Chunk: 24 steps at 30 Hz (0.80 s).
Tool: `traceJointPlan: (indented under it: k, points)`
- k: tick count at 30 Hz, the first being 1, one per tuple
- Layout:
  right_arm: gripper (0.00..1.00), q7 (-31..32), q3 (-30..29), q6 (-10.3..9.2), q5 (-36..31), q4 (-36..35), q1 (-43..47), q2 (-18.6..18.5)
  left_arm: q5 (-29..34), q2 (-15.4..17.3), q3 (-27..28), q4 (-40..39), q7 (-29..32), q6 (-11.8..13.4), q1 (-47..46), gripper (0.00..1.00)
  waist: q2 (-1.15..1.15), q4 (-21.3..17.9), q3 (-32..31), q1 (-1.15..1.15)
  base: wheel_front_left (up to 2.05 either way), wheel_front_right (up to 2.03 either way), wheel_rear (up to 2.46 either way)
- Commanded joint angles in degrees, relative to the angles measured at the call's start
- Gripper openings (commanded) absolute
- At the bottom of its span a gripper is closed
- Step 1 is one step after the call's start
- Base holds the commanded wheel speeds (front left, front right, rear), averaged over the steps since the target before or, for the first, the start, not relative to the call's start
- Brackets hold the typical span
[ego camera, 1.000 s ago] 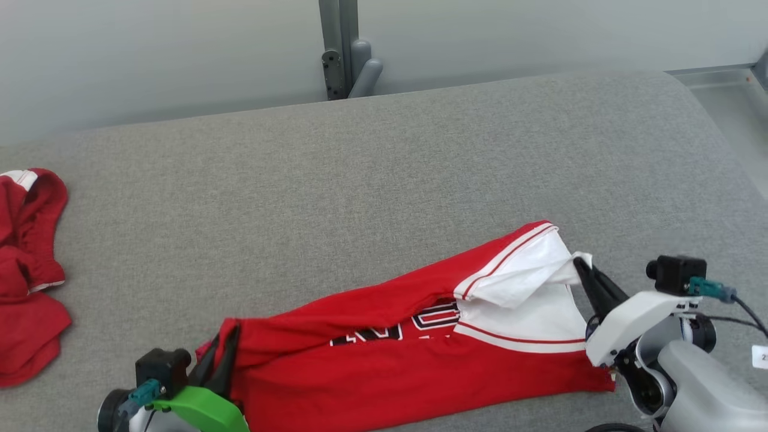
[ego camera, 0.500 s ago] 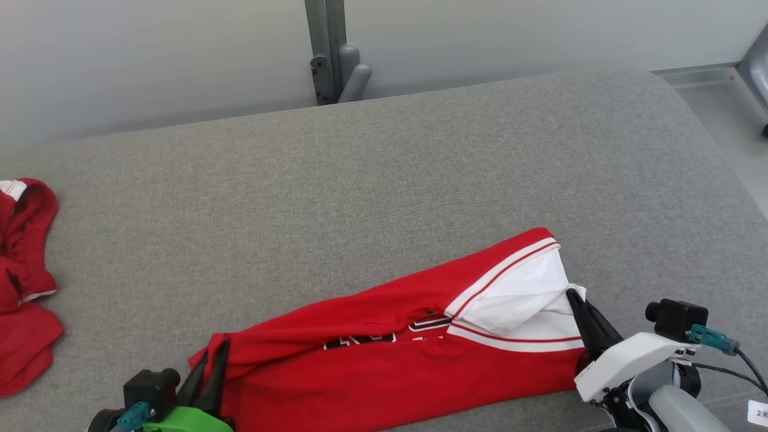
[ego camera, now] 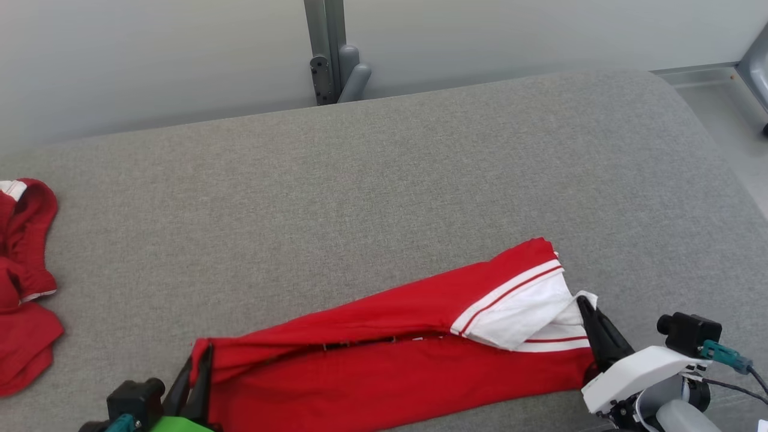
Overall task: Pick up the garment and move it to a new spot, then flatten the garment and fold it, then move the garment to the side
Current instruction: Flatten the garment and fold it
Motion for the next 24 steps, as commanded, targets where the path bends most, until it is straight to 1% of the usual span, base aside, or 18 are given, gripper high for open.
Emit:
traceJointPlan:
  k: [1, 2, 3, 4, 5, 6, 8, 11, 13, 15, 16, 20, 24]
  points:
    - [0.00, -0.1, 0.3, -0.07, -0.4, 0.3, 1.1, -0.2, 0.3, -0.3, -0.2, 0.6, 0.0, 0.1, 1.7, 0.05, 0.00, 0.1, 0.0, 0.00, 0.00, 0.00, 0.00]
    - [0.00, 0.1, 0.5, -0.07, 0.0, 0.9, 1.6, 0.0, 0.0, -0.5, 0.0, 0.9, 0.0, 0.1, 2.2, 0.13, 0.00, 0.1, 0.0, 0.00, 0.00, 0.00, 0.00]
    - [0.00, 0.4, 0.6, -0.07, -0.2, 1.7, 2.0, -0.1, -0.1, -0.8, 0.2, 1.3, 0.0, 0.1, 2.7, 0.32, 0.00, 0.1, 0.0, 0.00, 0.00, 0.00, 0.00]
    - [0.69, 0.3, 0.7, -0.07, -0.8, 2.4, 2.0, -0.3, 0.2, -1.1, 0.2, 1.6, 0.0, 0.1, 3.1, 0.73, 0.00, 0.1, 0.0, 0.00, 0.00, 0.00, 0.00]
    - [1.00, 0.3, 0.7, -0.07, -0.9, 2.8, 2.1, -0.2, 0.5, -1.6, 0.3, 2.0, 0.0, 0.1, 3.7, 1.00, 0.00, 0.2, -0.1, 0.00, 0.00, 0.00, 0.00]
    - [1.00, 0.2, 0.3, -0.07, -0.9, 3.2, 2.1, 0.0, 1.0, -2.0, 0.6, 2.2, 0.0, 0.1, 4.2, 1.00, 0.00, 0.2, -0.1, 0.00, 0.00, 0.00, 0.00]
    - [1.00, 0.1, -0.8, -0.07, -1.2, 3.6, 2.5, 0.1, 2.1, -2.8, 3.3, 1.7, 0.0, 0.1, 5.2, 1.00, 0.00, 0.3, -0.2, 0.00, 0.00, 0.00, 0.00]
    - [1.00, -0.1, -2.9, -0.07, -2.9, 4.0, 3.1, -0.1, 5.4, -5.3, 7.5, -0.2, 0.0, 0.3, 7.5, 1.00, 0.00, 0.5, -0.5, 0.00, 0.00, 0.00, 0.00]
    - [1.00, -0.1, -5.0, -0.07, -5.2, 3.3, 3.1, 0.0, 7.8, -6.5, 9.8, -1.9, 0.0, 0.5, 8.8, 1.00, 0.00, 0.7, -0.7, 0.00, 0.00, 0.00, 0.00]
    - [1.00, -0.2, -7.3, -0.07, -7.5, 2.6, 3.5, 0.9, 9.6, -7.6, 11.6, -3.5, 0.0, 0.8, 9.6, 1.00, 0.00, 1.3, -0.8, 0.00, 0.00, 0.00, 0.00]
    - [1.00, -0.2, -7.3, -0.07, -7.5, 2.6, 3.5, 0.9, 9.6, -7.6, 11.6, -3.5, 0.0, 0.8, 9.6, 1.00, 0.00, 1.3, -0.8, 0.00, 0.00, 0.00, 0.00]
    - [1.00, -0.1, -11.5, -0.07, -14.4, 1.1, 3.3, 2.5, 12.4, -9.0, 13.4, -6.4, 0.0, 1.2, 9.6, 1.00, 0.00, 2.9, -0.5, 0.00, 0.00, 0.00, 0.00]
    - [1.00, -0.1, -12.9, -0.05, -20.1, 3.4, 1.8, 4.1, 13.8, -9.4, 13.9, -8.0, 0.0, 1.2, 8.3, 1.00, 0.00, 5.1, 0.1, 0.00, 0.00, 0.00, 0.00]
